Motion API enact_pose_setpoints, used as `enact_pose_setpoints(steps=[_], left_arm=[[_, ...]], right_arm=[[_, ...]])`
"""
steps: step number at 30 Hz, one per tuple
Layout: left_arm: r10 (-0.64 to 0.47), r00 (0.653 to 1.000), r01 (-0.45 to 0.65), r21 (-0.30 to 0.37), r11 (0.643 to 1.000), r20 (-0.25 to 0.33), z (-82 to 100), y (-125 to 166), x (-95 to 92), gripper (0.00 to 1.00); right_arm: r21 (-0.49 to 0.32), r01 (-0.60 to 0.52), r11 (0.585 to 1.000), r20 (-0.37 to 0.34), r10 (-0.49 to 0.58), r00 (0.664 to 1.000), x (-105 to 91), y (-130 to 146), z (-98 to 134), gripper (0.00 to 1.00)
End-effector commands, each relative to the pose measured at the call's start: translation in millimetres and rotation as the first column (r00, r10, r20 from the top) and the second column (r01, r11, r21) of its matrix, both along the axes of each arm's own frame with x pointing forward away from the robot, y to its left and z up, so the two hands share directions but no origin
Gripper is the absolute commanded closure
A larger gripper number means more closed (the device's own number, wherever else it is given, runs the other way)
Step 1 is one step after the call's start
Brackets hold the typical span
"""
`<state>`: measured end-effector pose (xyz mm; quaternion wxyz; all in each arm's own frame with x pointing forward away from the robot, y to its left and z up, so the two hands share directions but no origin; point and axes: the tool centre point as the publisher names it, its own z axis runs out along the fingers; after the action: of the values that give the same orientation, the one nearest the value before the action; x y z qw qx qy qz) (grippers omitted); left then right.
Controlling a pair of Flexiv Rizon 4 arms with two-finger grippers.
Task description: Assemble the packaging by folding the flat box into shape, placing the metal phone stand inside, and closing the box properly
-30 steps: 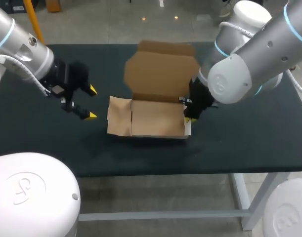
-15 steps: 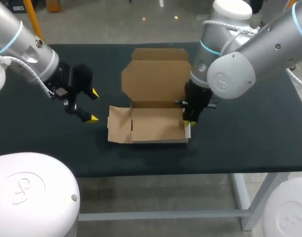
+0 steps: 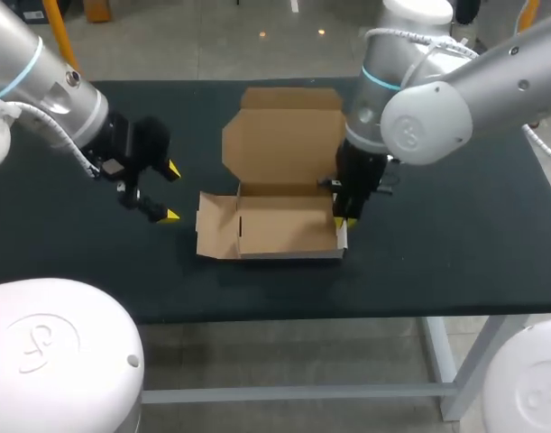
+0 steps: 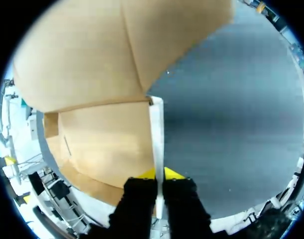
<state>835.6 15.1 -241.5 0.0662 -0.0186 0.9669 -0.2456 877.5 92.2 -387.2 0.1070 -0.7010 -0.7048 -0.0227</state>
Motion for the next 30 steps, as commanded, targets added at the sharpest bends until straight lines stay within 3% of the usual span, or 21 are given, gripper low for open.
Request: enact_pose_setpoints(steps=[1, 6, 16, 30], left_arm=[[0.001, 1.000, -0.001, 0.006, 1.000, -0.003, 0.9, 0, 0.2, 0.00], [0.001, 1.000, -0.001, 0.006, 1.000, -0.003, 0.9, 0, 0.2, 0.00], [0.001, 1.000, -0.001, 0.006, 1.000, -0.003, 0.9, 0, 0.2, 0.00], [0.001, 1.000, -0.001, 0.006, 1.000, -0.003, 0.9, 0, 0.2, 0.00]], right_arm=[[-0.009, -0.006, 1.000, -0.039, 0.006, 0.999, 4.8, 3, 2, 1.00], [0.029, -0.038, 0.999, -0.087, 0.041, 0.995, 3.6, 3, -1, 1.00], [0.015, -0.058, 0.998, -0.173, 0.060, 0.983, 7.0, 5, -17, 1.00], [-0.047, -0.057, 0.997, -0.203, 0.047, 0.978, 6.9, 9, -24, 1.00]])
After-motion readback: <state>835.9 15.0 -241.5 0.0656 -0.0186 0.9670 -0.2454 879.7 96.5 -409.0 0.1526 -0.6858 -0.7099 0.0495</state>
